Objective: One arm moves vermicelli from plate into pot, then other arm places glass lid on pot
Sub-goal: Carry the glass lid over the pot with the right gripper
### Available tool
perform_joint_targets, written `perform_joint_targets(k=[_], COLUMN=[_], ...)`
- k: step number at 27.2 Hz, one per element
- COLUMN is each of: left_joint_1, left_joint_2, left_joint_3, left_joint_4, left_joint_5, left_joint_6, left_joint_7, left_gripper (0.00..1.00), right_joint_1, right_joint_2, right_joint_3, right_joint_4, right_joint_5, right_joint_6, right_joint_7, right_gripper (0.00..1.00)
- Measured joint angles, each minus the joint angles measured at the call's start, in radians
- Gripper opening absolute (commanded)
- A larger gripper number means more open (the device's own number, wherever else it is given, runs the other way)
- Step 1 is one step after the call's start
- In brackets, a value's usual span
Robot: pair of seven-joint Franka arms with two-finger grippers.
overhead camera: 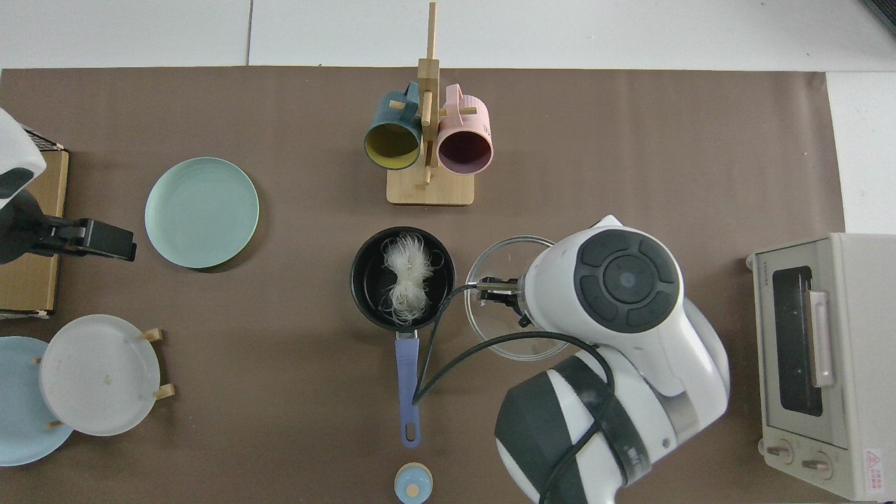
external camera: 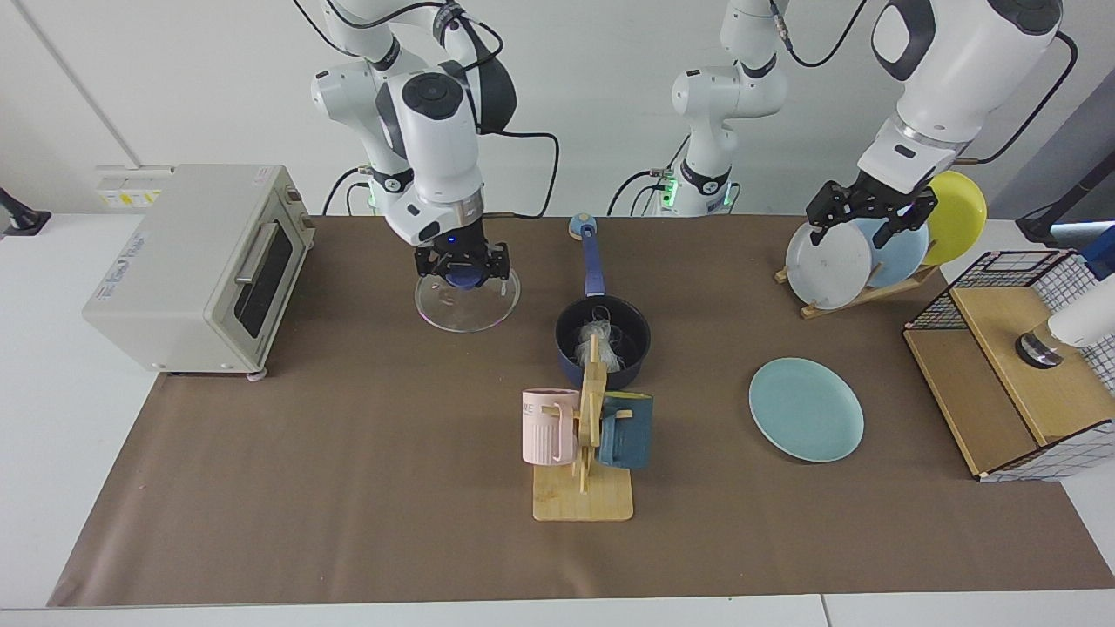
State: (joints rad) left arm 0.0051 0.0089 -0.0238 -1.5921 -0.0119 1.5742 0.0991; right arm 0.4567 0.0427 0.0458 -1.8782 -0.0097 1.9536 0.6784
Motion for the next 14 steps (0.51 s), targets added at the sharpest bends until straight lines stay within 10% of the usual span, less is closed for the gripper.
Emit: perform_joint_targets(k=[14], left_joint_1=[-0.003], left_joint_2=[0.000], left_joint_3=[-0.037], left_joint_4=[-0.002], left_joint_5=[-0.002], left_joint_6=[-0.001], left_joint_7=[-0.046], left_gripper=[1.00], right_joint_1=[0.191], right_joint_2=[0.197], right_joint_3=[0.000], right_joint_4=[0.225], right_joint_5=[-0.002], right_joint_6=[-0.039], right_joint_7=[0.366], right_gripper=[0.00])
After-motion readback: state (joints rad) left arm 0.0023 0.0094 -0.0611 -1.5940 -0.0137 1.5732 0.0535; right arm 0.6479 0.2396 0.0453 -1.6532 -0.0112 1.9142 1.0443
